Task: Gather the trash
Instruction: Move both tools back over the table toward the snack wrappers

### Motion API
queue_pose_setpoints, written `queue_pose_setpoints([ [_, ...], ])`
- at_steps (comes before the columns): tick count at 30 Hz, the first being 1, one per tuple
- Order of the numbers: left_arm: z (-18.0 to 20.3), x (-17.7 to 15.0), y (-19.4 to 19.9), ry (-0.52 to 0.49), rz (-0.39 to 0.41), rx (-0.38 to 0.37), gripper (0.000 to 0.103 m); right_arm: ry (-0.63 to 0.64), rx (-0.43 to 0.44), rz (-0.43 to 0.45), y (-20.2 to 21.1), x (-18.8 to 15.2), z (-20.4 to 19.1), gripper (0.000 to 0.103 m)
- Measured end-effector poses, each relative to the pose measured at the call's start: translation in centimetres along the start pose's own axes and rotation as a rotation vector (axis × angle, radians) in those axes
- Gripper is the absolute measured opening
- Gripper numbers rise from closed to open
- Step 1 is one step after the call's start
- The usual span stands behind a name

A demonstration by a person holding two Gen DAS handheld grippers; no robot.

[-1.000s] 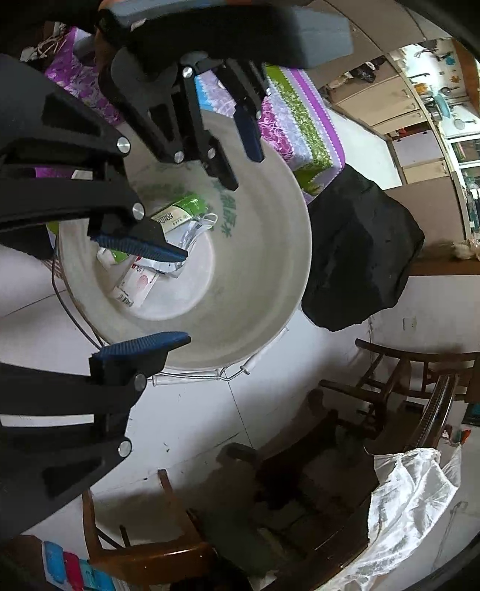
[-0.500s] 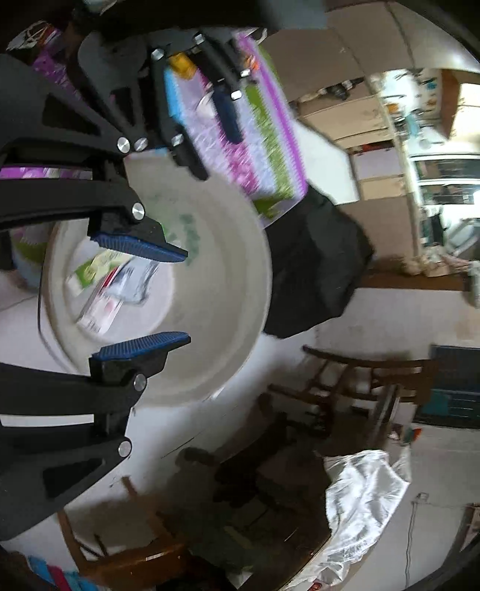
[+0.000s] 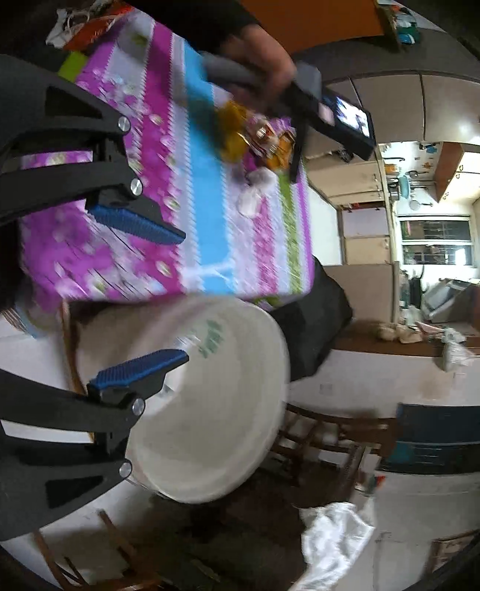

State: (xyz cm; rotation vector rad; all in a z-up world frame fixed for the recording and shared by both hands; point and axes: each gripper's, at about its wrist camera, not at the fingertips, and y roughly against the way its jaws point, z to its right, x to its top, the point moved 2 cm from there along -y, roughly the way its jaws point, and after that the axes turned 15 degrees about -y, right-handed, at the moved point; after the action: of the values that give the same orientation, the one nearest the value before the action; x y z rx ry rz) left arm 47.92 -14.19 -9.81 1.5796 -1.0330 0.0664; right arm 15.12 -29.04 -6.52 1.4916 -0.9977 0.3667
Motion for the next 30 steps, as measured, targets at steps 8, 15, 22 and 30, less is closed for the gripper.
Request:
queue_pose_setpoints([
  [8,-1.3,-7.4,-0.8,-0.157,-0.128,-0.119,0.08,-0.1,0.052,-0.107,-1.9,-3.0,-0.4,0.062],
  [15,-3.8,-17.6,11.3,-0.089,0.126,-0.162,0.08,-0.11,0.095,-0.134,-2.5,-5.0,-1.6,0.064],
  [22,-9.8,-22.5,15.6,0.11,0.176,-0.093,0.08,-0.033,0.238,-0.145,-3.0,-6.3,-6.3,0.069],
  [30,-13.7,-30.4,14.5,0.257,0.106,-0.132,0.08,0.295,0.387,-0.188,-3.6,-9.6,-14.6,0.08],
])
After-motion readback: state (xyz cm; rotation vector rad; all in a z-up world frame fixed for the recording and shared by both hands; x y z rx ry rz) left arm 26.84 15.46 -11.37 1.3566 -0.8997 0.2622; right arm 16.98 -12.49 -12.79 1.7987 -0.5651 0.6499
